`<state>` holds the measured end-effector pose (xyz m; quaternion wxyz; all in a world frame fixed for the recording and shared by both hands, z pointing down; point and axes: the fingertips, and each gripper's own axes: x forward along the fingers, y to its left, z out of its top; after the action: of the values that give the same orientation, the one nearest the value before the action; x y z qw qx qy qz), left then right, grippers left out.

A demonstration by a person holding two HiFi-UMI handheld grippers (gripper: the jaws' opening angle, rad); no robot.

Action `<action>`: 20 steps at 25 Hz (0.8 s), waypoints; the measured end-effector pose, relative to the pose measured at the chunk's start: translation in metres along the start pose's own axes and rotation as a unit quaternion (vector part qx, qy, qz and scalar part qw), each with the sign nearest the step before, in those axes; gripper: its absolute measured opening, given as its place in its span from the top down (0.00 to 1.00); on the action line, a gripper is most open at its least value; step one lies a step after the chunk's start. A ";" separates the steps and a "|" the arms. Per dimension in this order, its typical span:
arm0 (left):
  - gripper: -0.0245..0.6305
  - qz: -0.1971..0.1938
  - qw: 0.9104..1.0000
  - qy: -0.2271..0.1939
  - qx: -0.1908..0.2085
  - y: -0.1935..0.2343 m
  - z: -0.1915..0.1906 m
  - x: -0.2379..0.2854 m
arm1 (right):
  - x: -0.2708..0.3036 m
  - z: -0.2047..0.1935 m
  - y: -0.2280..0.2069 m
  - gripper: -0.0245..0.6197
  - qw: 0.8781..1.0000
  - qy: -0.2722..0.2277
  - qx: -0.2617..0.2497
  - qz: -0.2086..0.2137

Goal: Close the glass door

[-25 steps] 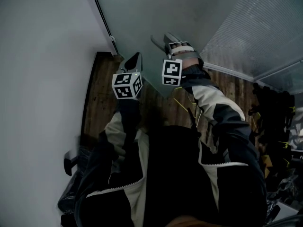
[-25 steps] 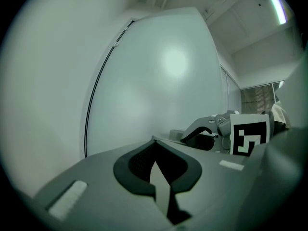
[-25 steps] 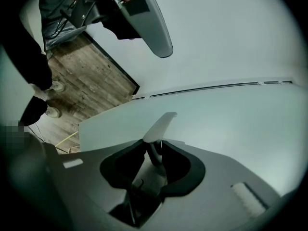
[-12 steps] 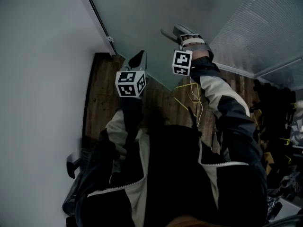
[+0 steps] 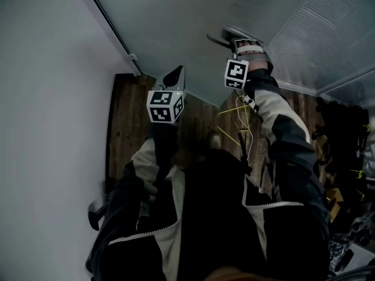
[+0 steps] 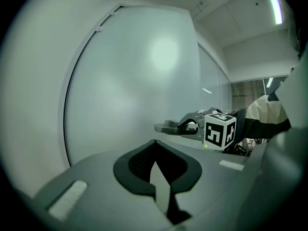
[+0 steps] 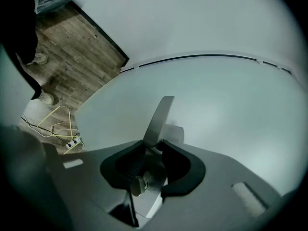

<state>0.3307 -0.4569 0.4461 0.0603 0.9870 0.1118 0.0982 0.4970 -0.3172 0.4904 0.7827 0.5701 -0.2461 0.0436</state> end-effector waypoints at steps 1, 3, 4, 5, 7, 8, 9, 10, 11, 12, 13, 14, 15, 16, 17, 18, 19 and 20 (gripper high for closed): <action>0.95 0.000 1.000 0.001 0.001 -0.002 0.001 0.013 | 0.006 -0.005 -0.002 0.78 1.000 -0.003 -0.001 -0.004; 0.95 0.002 1.000 -0.001 0.003 -0.007 0.005 0.045 | 0.019 -0.014 -0.009 0.78 1.000 -0.014 -0.002 -0.013; 0.95 0.004 1.000 -0.003 0.003 -0.008 0.008 0.061 | 0.026 -0.017 -0.012 0.78 1.000 -0.020 -0.001 -0.017; 0.95 0.008 1.000 -0.005 0.003 -0.010 0.012 0.077 | 0.034 -0.019 -0.016 0.78 0.999 -0.027 0.000 -0.020; 0.95 0.020 1.000 -0.010 -0.004 -0.012 0.021 0.104 | 0.049 -0.025 -0.022 0.78 0.999 -0.040 0.001 -0.023; 0.95 0.025 1.000 -0.011 -0.009 -0.014 0.025 0.116 | 0.056 -0.029 -0.025 0.78 0.999 -0.046 0.000 -0.024; 0.95 0.027 0.999 -0.012 -0.010 -0.017 0.029 0.128 | 0.063 -0.033 -0.027 0.78 0.998 -0.050 -0.002 -0.024; 0.95 0.028 0.999 -0.013 -0.008 -0.021 0.032 0.138 | 0.069 -0.037 -0.028 0.78 0.998 -0.054 -0.005 -0.024; 0.95 0.027 1.000 -0.014 -0.005 -0.025 0.036 0.147 | 0.075 -0.041 -0.030 0.78 0.998 -0.057 -0.008 -0.025; 0.95 0.025 1.000 -0.015 -0.001 -0.029 0.039 0.154 | 0.080 -0.043 -0.031 0.78 0.998 -0.059 -0.011 -0.026; 0.95 0.024 1.000 -0.016 0.002 -0.031 0.042 0.160 | 0.086 -0.046 -0.033 0.78 0.998 -0.061 -0.013 -0.027; 0.95 0.023 1.000 -0.017 0.005 -0.033 0.045 0.165 | 0.092 -0.049 -0.036 0.78 0.998 -0.061 -0.015 -0.027; 0.95 0.022 1.000 -0.017 0.007 -0.033 0.049 0.171 | 0.098 -0.052 -0.039 0.78 0.998 -0.060 -0.015 -0.027; 0.95 0.021 1.000 -0.017 0.009 -0.033 0.052 0.177 | 0.104 -0.056 -0.042 0.78 0.998 -0.059 -0.015 -0.027; 0.95 0.019 1.000 -0.016 0.010 -0.033 0.055 0.182 | 0.111 -0.059 -0.045 0.78 0.998 -0.056 -0.016 -0.026; 0.95 0.017 1.000 -0.016 0.012 -0.033 0.056 0.187 | 0.117 -0.062 -0.047 0.78 0.998 -0.053 -0.018 -0.024; 0.95 0.015 1.000 -0.015 0.013 -0.031 0.057 0.191 | 0.123 -0.065 -0.049 0.77 0.998 -0.051 -0.022 -0.023; 0.95 0.012 1.000 -0.014 0.014 -0.029 0.058 0.195 | 0.130 -0.067 -0.051 0.77 0.998 -0.049 -0.025 -0.022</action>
<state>0.5230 -0.3886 0.4207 0.0465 0.9904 0.1000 0.0839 0.6507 -0.3009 0.4873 0.7846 0.5570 -0.2721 -0.0080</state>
